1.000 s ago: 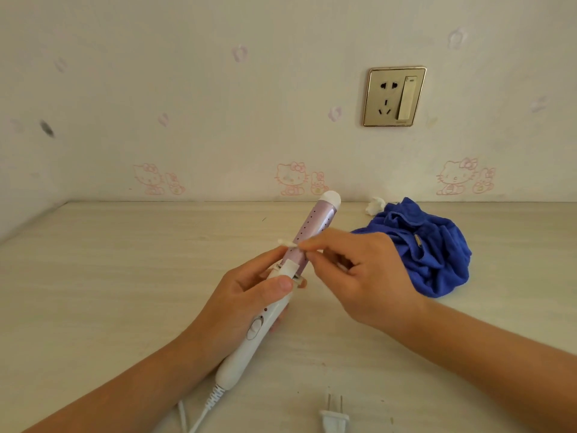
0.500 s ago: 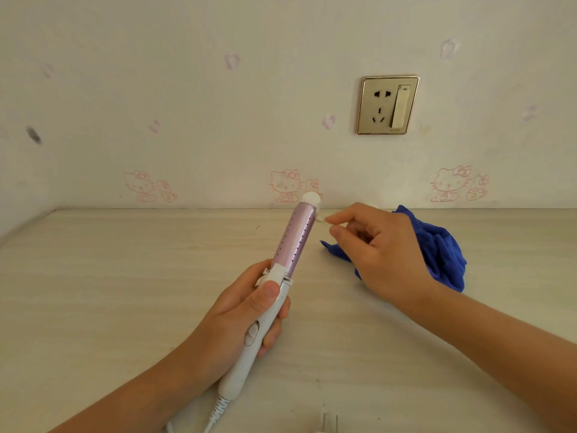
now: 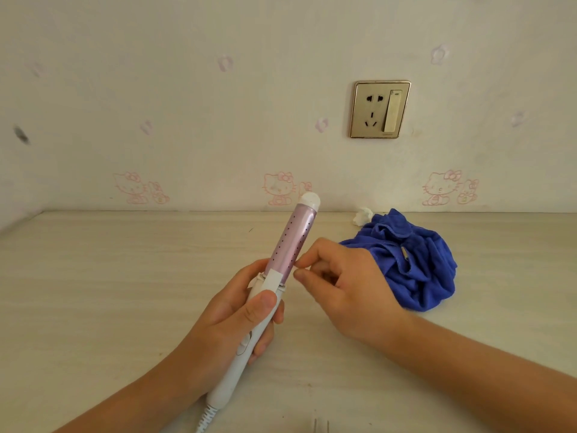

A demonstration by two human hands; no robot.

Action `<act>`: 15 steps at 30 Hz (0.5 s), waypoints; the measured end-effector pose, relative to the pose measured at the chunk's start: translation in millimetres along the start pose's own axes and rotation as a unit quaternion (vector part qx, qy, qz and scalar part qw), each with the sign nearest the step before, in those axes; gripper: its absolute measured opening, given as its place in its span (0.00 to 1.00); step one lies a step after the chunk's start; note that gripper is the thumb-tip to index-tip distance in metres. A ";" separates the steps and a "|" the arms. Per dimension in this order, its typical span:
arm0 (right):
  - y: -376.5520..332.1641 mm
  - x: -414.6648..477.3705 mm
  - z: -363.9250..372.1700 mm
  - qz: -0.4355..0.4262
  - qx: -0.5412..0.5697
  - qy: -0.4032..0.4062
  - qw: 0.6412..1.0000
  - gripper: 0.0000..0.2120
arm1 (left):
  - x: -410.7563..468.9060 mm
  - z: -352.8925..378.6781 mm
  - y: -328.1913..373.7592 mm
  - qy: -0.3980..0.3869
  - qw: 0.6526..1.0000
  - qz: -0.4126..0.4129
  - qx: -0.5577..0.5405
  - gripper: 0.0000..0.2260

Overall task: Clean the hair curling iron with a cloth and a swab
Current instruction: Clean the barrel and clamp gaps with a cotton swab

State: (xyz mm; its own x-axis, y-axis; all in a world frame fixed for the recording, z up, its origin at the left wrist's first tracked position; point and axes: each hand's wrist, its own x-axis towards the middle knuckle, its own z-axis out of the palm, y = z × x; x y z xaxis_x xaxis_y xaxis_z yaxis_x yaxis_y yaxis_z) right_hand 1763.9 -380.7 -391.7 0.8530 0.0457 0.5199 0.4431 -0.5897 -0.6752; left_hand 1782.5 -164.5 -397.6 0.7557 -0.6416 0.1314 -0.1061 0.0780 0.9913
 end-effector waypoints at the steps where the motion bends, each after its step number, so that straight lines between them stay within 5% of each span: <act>1: 1.3 2.3 -2.1 0.000 -0.008 0.011 1.000 0.03 | 0.7 0.5 0.6 0.004 1.000 0.001 0.007 0.26; 7: 11.4 12.2 -13.8 0.008 -0.046 0.071 0.996 0.04 | 4.3 2.6 3.6 0.052 0.997 -0.053 0.039 0.21; 15: 8.7 23.5 -25.8 0.071 0.015 0.140 0.988 0.09 | 0.4 4.6 1.9 0.055 0.995 -0.071 0.050 0.30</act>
State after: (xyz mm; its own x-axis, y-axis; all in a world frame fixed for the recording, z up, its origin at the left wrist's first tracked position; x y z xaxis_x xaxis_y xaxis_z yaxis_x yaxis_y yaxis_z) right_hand 1780.7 -405.6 -371.8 0.7996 -0.2621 0.5403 0.3362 -0.5501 -0.7645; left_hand 1779.6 -168.1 -395.7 0.8337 -0.5521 -0.0038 -0.0536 -0.0877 0.9947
